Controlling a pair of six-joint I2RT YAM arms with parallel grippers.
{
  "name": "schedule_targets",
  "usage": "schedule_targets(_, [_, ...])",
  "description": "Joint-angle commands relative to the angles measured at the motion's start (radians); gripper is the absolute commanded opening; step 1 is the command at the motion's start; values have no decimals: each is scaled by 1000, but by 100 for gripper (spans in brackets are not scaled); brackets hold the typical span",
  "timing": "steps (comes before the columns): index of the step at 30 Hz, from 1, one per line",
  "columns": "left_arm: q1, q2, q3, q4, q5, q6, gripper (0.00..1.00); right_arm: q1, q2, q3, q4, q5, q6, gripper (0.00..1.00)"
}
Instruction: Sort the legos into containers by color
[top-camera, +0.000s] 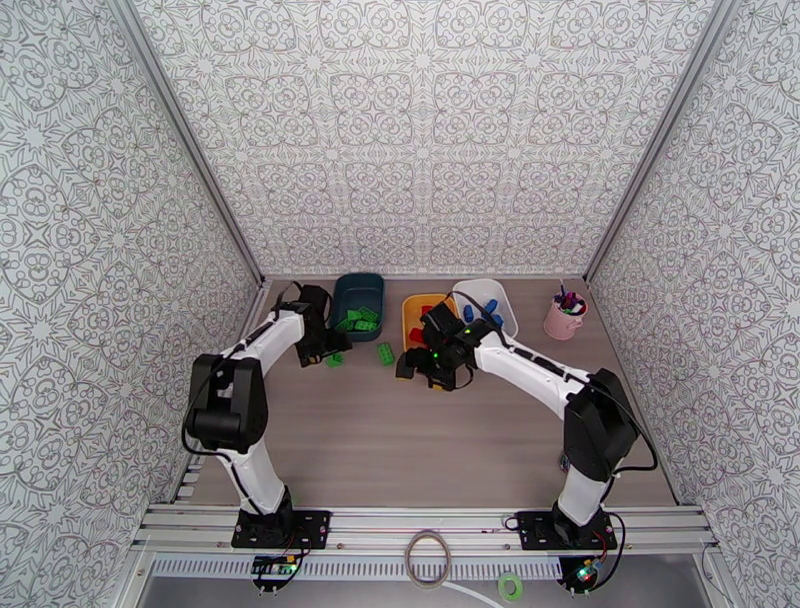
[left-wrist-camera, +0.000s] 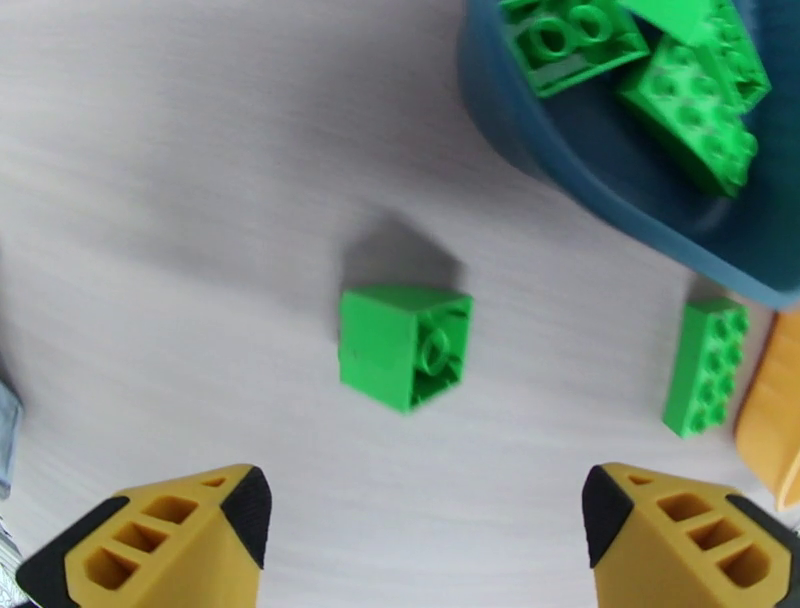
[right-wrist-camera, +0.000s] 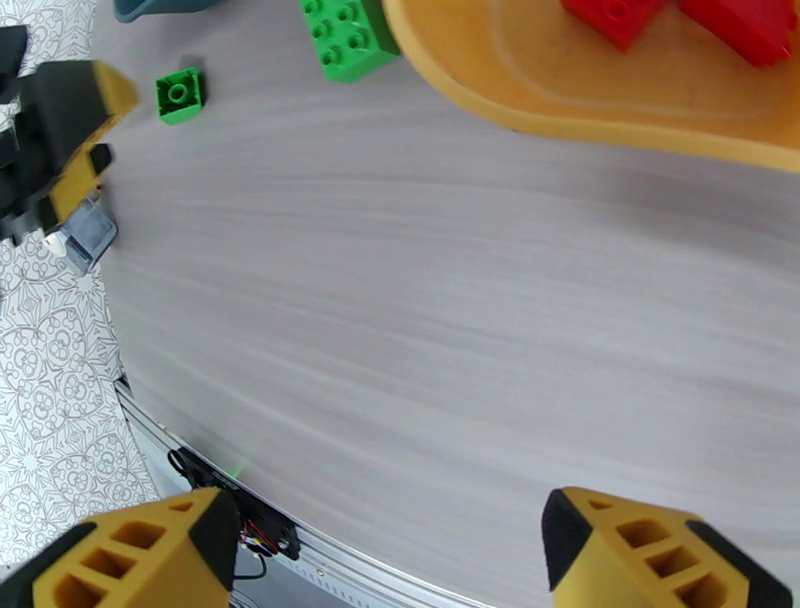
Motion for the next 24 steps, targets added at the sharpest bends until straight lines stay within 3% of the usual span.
schedule_targets(1, [15, 53, 13, 30, -11, 7, 85, 3, 23, 57, -44, 9, -6, 85])
schedule_targets(13, [19, 142, 33, 65, -17, 22, 69, 3, 70, 122, -97, 12, -23, 85])
schedule_targets(18, [20, 149, 31, 70, -17, 29, 55, 3, 91, 158, -119, 15, -32, 85])
schedule_targets(24, [20, 137, 21, 72, -11, 36, 44, 2, 103, 181, -129, 15, -37, 85])
